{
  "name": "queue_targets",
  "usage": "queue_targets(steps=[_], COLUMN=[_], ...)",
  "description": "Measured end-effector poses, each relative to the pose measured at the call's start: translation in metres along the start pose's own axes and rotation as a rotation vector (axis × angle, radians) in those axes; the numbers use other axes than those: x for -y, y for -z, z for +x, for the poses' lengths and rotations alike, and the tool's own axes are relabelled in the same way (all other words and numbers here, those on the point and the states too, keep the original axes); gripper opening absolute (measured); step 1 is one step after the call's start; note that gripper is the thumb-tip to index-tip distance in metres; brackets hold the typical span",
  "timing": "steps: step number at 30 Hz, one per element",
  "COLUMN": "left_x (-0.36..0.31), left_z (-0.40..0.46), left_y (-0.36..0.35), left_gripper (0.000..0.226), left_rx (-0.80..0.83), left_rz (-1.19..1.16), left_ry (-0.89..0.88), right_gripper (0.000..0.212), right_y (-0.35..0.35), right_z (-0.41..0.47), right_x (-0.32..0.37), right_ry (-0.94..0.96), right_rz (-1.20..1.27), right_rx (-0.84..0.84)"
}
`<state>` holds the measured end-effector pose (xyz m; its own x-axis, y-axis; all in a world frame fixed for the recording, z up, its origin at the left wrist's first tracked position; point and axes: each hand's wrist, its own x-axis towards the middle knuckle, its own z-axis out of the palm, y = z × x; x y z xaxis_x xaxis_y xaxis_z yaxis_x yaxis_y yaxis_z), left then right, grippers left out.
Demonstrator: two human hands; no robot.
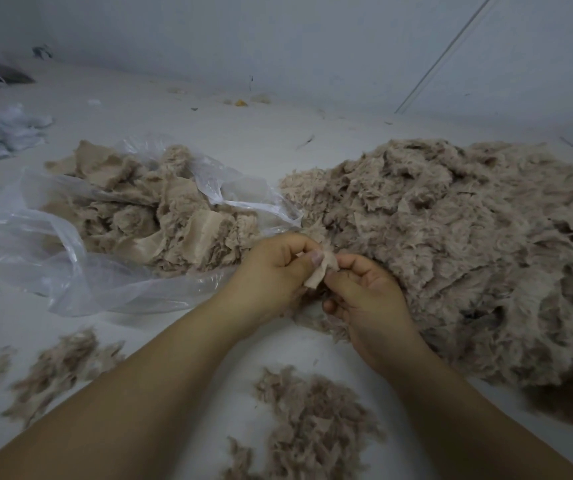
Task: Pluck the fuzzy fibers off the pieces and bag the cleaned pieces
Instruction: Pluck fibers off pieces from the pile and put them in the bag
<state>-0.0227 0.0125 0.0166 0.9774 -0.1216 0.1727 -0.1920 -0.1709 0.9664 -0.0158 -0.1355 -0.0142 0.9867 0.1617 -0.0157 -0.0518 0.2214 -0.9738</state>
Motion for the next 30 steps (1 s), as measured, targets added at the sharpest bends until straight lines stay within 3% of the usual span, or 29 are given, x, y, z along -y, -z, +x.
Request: queue_targets(steps=[4,7,10,14,16,18,21,22,23,25,28,30], left_x=[0.001,0.002,0.003,0.004,0.003,0.001,-0.007,-0.010,-0.011,-0.010,-0.003,0.002], left_z=[0.002,0.003,0.004,0.009,0.010,0.006,-0.003,-0.006,-0.007,-0.007,-0.002,0.003], left_y=[0.004,0.006,0.007,0.017,0.023,0.031,0.043,0.045,0.044,0.035,0.020,0.015], left_gripper=[0.013,0.012,0.020,0.024,0.024,0.021,0.016,0.018,0.019,0.014,0.023,0.028], left_rx=[-0.063,-0.082,-0.240,-0.424,-0.404,-0.131,0.695,0.889,0.961,0.768,0.168,-0.112], left_rz=[-0.138,-0.181,-0.248,-0.262,-0.212,-0.143,-0.090,-0.039,0.031,0.135,0.134,0.205], left_ry=[0.128,0.096,0.061,0.044,0.044,0.078,0.218,0.242,0.239,0.206,0.155,0.026], right_gripper=[0.020,0.015,0.023,0.016,0.018,0.022,0.023,0.023,0.023,0.025,0.026,0.026], right_y=[0.000,-0.001,-0.002,-0.002,-0.003,-0.003,-0.004,-0.004,-0.004,-0.004,-0.004,-0.003], right_z=[-0.001,-0.002,-0.002,-0.002,-0.002,-0.002,-0.002,-0.002,-0.002,-0.003,-0.002,-0.001], right_x=[0.002,0.003,0.001,0.000,0.001,0.001,0.001,0.001,0.001,0.002,0.002,0.001], right_ry=[-0.004,0.017,0.002,-0.002,0.003,-0.001,-0.011,-0.012,-0.012,-0.007,-0.009,-0.015], right_rz=[0.014,-0.004,0.026,0.106,0.135,0.152,0.147,0.146,0.149,0.146,0.139,0.155], right_rx=[-0.008,0.026,-0.021,-0.069,-0.078,-0.096,-0.117,-0.120,-0.122,-0.112,-0.096,-0.100])
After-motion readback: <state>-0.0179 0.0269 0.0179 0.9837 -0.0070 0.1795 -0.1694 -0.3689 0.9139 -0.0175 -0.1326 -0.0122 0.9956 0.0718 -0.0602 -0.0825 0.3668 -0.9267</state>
